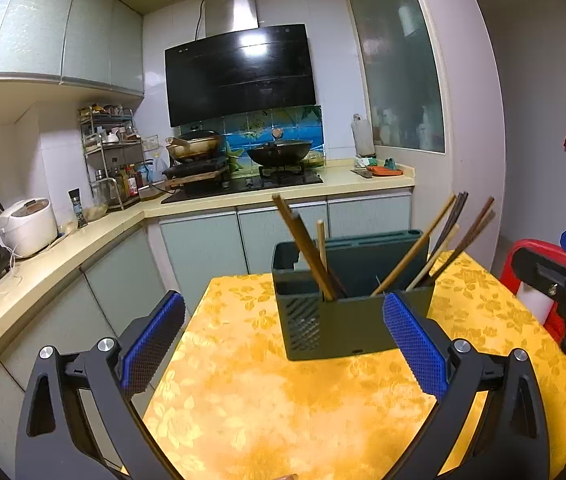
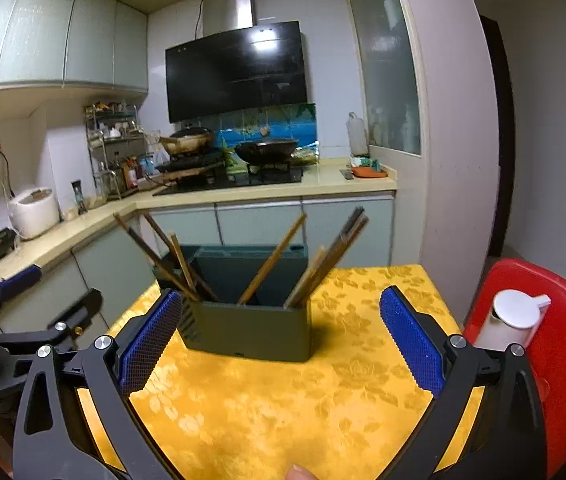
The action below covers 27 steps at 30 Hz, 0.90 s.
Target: Organize utensils
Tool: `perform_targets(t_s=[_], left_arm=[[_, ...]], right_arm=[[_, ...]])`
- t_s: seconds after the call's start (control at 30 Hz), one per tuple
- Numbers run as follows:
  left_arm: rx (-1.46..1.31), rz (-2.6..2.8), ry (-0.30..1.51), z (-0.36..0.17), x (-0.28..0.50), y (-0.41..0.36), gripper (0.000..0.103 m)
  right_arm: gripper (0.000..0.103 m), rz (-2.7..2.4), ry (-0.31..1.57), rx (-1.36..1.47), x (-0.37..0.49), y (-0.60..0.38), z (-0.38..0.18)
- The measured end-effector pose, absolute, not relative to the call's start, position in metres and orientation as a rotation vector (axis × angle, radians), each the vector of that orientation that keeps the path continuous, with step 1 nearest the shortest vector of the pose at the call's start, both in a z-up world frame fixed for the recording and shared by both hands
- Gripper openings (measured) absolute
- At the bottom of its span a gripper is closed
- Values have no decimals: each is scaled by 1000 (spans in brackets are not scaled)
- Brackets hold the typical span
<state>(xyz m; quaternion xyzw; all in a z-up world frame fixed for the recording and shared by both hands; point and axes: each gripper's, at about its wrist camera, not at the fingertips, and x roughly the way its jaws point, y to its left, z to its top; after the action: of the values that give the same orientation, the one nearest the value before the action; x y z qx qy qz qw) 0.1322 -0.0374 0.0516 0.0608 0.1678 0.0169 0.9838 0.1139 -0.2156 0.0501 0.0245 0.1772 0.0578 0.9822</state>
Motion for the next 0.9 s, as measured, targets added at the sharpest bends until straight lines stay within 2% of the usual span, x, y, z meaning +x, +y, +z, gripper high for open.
perform_targets(t_s=[0.9], left_arm=[[112,21,405,-1,112,-30,96]], right_arm=[[97,70,402,-12,91,-193,2]])
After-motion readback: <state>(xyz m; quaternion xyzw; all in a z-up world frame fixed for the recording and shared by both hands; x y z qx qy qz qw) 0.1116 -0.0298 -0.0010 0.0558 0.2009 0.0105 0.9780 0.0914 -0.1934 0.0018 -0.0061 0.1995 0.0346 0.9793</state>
